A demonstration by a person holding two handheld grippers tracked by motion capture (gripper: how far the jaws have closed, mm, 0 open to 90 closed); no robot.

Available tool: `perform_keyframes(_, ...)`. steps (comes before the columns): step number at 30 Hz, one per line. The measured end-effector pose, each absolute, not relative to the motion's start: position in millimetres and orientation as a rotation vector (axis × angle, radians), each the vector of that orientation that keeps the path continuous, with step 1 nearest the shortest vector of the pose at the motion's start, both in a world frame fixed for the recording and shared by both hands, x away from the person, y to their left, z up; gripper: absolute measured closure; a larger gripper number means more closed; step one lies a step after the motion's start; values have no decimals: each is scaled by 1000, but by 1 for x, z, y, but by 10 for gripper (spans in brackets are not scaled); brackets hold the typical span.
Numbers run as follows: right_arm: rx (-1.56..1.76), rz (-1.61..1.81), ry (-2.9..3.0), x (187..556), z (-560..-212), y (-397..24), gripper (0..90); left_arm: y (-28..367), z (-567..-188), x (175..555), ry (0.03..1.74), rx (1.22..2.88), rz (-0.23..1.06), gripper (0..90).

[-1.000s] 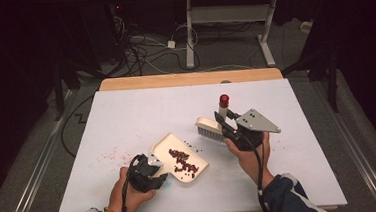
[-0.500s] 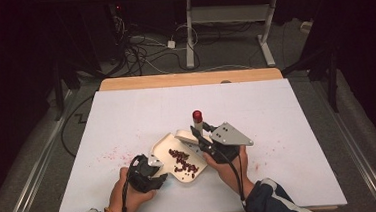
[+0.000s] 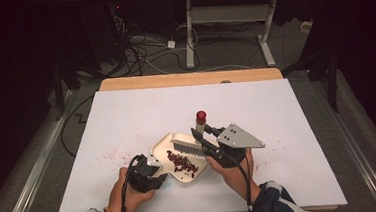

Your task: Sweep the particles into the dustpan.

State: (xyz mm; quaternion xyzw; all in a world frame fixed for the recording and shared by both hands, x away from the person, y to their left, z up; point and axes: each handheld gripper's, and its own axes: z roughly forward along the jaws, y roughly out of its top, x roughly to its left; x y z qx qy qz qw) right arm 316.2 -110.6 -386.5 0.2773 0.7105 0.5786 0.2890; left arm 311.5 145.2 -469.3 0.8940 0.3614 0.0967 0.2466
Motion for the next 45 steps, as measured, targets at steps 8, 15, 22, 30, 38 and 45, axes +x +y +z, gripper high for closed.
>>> perform_keyframes(8,792,1519,1870,327,-382,-131,701,146,-469,312,986,2438,263,639)
perform_keyframes(15,796,1417,1830,343,-393,-128,701,146,-469,312,991,2437,252,638)
perform_keyframes(22,738,1419,1856,352,-409,-110,702,147,-470,313,996,2429,241,639)
perform_keyframes(30,672,1490,1965,334,-407,-98,701,148,-470,313,998,2424,233,639)
perform_keyframes(38,669,1559,1963,320,-392,-106,702,148,-470,313,997,2424,234,639)
perform_keyframes(45,717,1533,1859,327,-380,-128,701,149,-470,314,1002,2420,230,639)
